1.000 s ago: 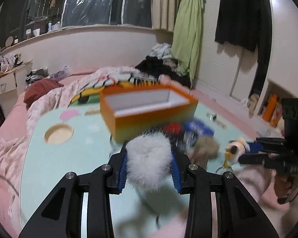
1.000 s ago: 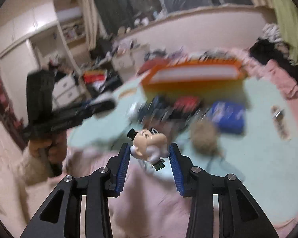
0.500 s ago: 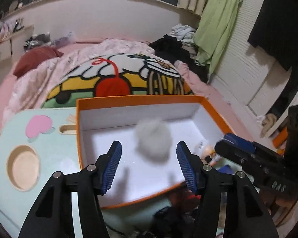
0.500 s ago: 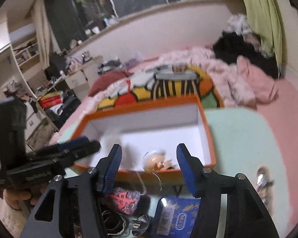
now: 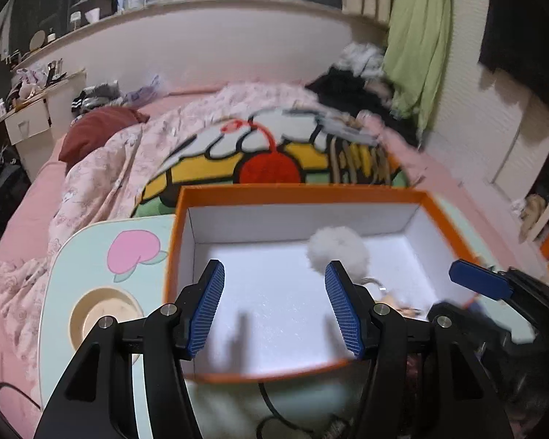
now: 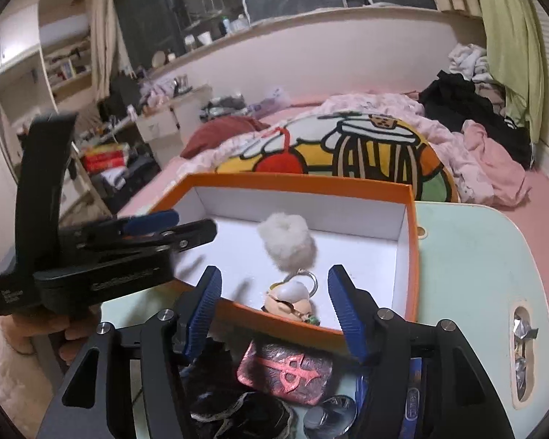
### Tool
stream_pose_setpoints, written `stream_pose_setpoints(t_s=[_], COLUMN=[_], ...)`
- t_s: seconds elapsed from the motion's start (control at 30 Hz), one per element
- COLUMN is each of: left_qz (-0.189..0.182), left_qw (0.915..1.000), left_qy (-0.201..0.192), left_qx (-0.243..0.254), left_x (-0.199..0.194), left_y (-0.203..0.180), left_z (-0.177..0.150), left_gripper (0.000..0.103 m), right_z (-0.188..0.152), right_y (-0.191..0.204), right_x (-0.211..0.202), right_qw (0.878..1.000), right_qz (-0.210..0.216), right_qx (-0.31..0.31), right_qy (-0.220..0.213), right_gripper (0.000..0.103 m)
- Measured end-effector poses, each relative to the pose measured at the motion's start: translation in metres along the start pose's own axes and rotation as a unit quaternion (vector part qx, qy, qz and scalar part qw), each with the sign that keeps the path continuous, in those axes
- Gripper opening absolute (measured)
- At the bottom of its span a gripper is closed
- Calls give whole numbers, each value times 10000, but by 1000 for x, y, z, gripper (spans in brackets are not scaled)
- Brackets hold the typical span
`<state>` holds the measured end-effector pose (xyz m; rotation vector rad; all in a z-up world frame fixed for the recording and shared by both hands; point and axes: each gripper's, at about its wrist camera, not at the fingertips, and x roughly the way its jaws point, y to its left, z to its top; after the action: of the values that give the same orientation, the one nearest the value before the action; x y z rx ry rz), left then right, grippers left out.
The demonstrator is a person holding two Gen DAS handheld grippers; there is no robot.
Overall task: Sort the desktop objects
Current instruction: 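Drop the white pompom into the orange box while the right drops the figurine in, then grasp the clear plastic bag on the table with the left gripper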
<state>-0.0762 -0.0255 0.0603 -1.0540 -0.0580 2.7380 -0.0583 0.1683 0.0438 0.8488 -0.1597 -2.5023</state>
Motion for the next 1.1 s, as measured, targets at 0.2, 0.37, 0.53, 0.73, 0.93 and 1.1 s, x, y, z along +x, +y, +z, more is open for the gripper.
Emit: stream_pose_setpoints(t_s=[0.2, 0.37, 0.53, 0.73, 0.93, 1.1], left_qz=[-491, -611, 69, 326, 355, 354], left_qw=[9981, 9967, 9962, 9972, 9971, 9971], left_qy=[-316, 260, 123, 83, 55, 56], left_qx=[172, 456, 859, 666, 675, 673], left_x=[-68, -86, -74, -69, -69, -69], left_y=[-15, -25, -37, -38, -40, -40], left_z=[-35, -110, -156, -154, -158, -158], left_gripper=[81, 81, 85, 99, 100, 100], right_z=[-32, -79, -120, -128, -132, -132], right_y=[10, 17, 12, -8, -12, -11], right_x=[-76, -99, -80, -60, -61, -62], right_qw=[9982, 9962, 9912, 9904, 9904, 9905], right_qz=[-172, -483, -898, -1016, -1019, -1005], right_qx=[-337, -724, -786, -408, -441, -444], right_qy=[-462, -18, 571, 846, 826, 822], right_gripper=[82, 86, 89, 103, 103, 103])
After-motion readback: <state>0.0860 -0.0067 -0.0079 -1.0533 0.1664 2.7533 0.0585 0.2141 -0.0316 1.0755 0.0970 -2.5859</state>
